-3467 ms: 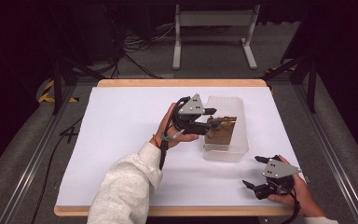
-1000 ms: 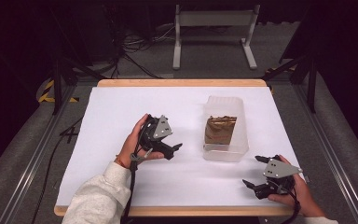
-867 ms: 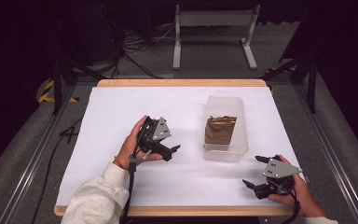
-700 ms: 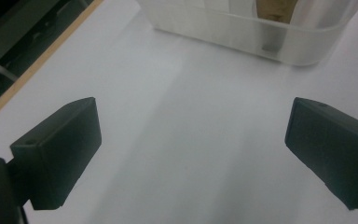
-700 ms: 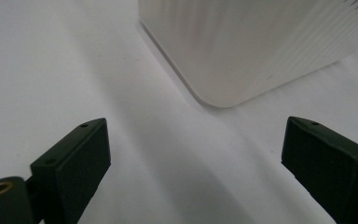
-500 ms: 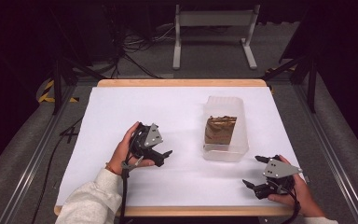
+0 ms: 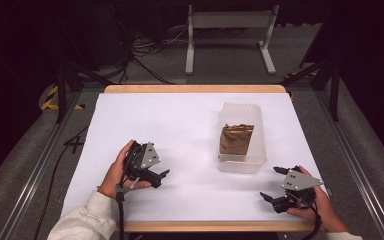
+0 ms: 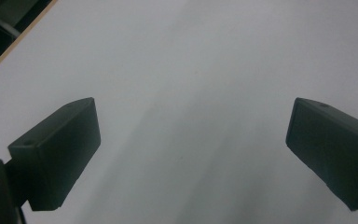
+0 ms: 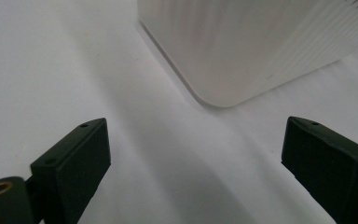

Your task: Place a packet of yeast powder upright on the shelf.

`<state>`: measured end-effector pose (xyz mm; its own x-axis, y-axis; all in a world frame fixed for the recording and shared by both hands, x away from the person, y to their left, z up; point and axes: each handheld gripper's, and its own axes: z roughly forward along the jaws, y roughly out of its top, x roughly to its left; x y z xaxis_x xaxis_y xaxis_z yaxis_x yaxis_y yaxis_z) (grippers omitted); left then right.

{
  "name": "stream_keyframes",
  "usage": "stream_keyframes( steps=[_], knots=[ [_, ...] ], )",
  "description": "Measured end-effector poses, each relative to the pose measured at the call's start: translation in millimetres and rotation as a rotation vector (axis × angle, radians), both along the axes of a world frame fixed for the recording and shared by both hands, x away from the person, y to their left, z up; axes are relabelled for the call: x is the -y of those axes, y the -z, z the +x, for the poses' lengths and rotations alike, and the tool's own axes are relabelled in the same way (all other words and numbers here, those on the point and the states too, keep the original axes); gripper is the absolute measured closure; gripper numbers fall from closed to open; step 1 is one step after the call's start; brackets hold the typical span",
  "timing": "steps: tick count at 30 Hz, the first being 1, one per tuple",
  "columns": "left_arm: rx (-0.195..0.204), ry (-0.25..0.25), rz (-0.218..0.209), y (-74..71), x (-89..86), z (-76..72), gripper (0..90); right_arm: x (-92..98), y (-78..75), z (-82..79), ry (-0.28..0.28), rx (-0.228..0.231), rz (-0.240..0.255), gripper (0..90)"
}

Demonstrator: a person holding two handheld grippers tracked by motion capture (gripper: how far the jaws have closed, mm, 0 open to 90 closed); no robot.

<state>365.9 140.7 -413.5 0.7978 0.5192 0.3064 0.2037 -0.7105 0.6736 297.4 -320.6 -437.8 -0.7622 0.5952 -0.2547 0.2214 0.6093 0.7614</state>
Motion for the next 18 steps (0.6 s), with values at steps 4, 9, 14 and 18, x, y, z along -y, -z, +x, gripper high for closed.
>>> stream_keyframes(
  steps=[4,9,14,18],
  knots=[
    [0.004,-0.023,0.008,4.3,-13.2,-8.7,3.5,0.2,-0.1,0.0,0.001,0.001,0.001,8.4],
    [0.011,-0.051,0.013,9.4,-26.0,-18.5,3.6,-0.3,-0.3,-0.2,0.0,0.001,-0.001,8.4],
    [0.015,-0.09,0.009,13.7,-40.6,-27.0,3.6,-0.5,-0.2,0.1,0.001,0.003,-0.002,8.4],
    [0.002,-0.118,-0.008,18.1,-52.2,-32.6,3.6,-0.8,0.0,0.2,0.002,0.003,-0.002,8.4]
  ],
)
